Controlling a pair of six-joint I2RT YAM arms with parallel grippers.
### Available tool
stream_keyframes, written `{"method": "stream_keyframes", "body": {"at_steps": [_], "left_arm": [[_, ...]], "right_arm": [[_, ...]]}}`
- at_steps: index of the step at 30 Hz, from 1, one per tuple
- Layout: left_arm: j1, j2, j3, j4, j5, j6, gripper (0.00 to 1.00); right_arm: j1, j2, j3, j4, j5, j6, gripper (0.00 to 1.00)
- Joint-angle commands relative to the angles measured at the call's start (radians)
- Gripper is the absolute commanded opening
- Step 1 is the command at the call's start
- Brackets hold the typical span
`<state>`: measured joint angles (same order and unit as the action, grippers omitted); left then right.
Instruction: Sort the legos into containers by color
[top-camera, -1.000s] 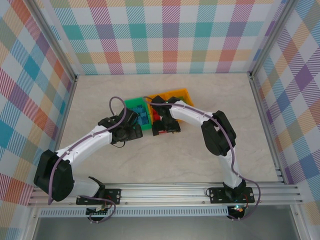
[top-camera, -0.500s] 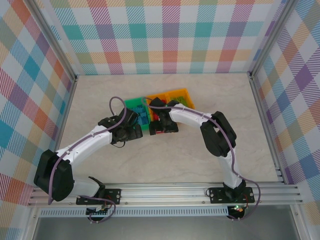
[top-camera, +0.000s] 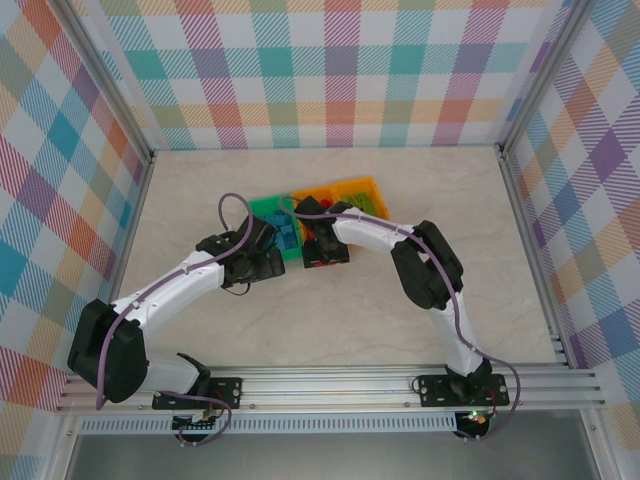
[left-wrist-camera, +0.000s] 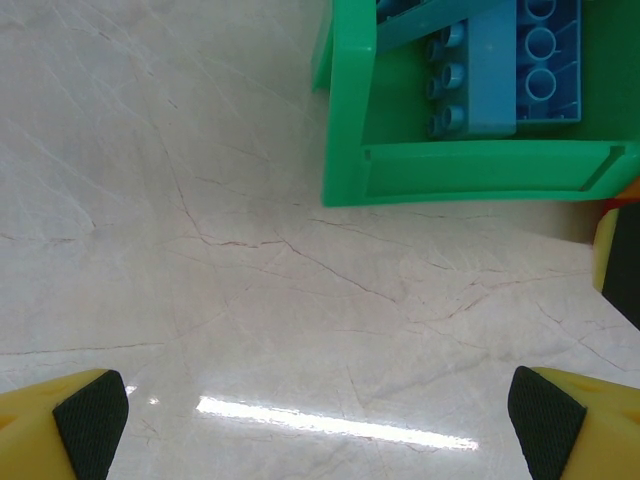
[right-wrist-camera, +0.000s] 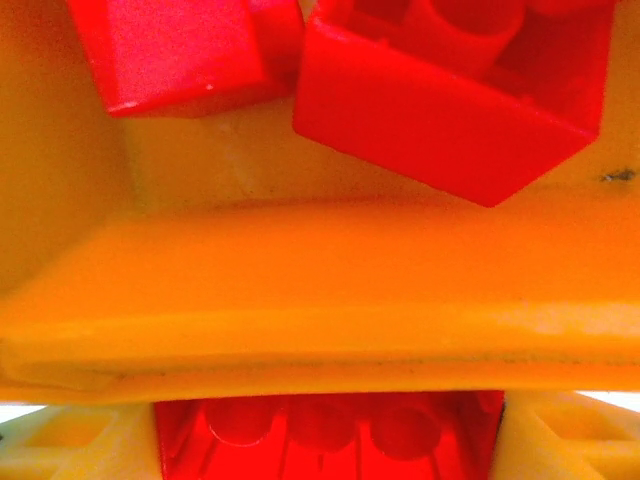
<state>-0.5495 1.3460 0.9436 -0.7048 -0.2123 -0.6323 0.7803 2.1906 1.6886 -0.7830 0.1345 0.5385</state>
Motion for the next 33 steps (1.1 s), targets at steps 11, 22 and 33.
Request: {"method": "stream_keyframes", "body": {"at_steps": [11,22,33], "left_arm": [[-0.005,-0.038,-0.004,-0.035,-0.046,-0.008,1.00],[0.009,-0.109,-0.030,-0.091,-0.123,-0.028,1.00],[0.046,-0.165,-0.067,-0.101,-0.148,-0.045,1.00]], "right_arm": [[0.022,-0.249,-0.075,-0.048,0.019,-0.006,0.53],[-0.088,-0.078,0.248,-0.127,0.012,-0.054,0.55],[-0.123,0.101,0.574,-0.231,-0.085,-0.110,0.93]]}}
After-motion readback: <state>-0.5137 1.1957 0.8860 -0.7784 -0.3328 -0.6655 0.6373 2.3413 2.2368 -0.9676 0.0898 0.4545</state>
